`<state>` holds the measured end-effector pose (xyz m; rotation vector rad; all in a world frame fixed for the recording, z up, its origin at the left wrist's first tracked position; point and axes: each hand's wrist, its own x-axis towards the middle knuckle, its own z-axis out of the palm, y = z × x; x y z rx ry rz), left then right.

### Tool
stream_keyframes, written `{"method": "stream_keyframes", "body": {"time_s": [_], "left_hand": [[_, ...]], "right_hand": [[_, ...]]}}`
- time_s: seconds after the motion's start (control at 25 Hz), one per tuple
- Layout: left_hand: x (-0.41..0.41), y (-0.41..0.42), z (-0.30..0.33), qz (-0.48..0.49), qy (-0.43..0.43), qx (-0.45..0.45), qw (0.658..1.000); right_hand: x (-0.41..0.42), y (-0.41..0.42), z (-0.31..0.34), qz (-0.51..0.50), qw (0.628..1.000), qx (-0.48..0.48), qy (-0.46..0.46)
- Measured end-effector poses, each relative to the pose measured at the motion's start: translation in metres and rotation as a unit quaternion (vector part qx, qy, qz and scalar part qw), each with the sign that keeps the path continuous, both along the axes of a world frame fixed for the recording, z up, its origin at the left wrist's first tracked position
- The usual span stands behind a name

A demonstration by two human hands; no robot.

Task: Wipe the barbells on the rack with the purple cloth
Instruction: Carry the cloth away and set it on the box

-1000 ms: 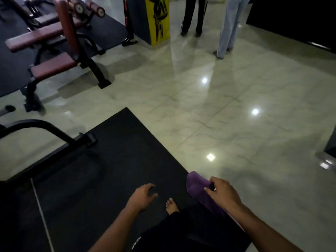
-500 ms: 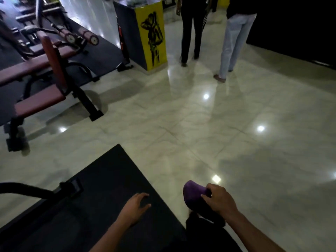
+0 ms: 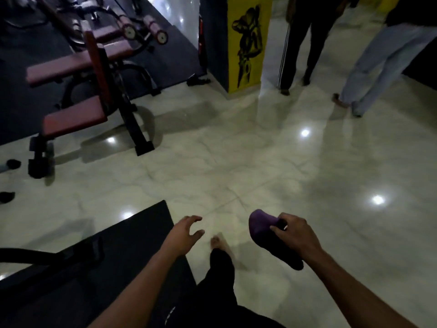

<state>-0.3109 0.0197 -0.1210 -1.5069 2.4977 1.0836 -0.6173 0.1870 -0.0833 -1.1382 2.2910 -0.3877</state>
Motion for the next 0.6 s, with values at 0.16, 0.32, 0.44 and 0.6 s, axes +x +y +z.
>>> {"method": "stream_keyframes", "body": {"time_s": [0.16, 0.32, 0.44, 0.6], "left_hand": [[-0.056, -0.123, -0.008, 0.023, 0.004, 0.008, 1.0], [-0.122, -0.24, 0.01, 0.022, 0.001, -0.018, 1.0], [-0.19, -0.326, 0.027, 0.016, 0.028, -0.042, 0.999], [-0.292, -0.427, 0.03, 0.023, 0.064, -0.058, 0.996]], "right_hand": [[-0.061, -0.141, 0.012, 0.006, 1.0, -0.023, -0.005], [-0.122, -0.264, 0.037, -0.014, 0.998, -0.067, -0.012], [-0.173, -0.348, 0.046, -0.04, 0.992, -0.111, -0.047], [-0.247, -0.458, 0.039, -0.043, 0.986, -0.137, -0.086]]}}
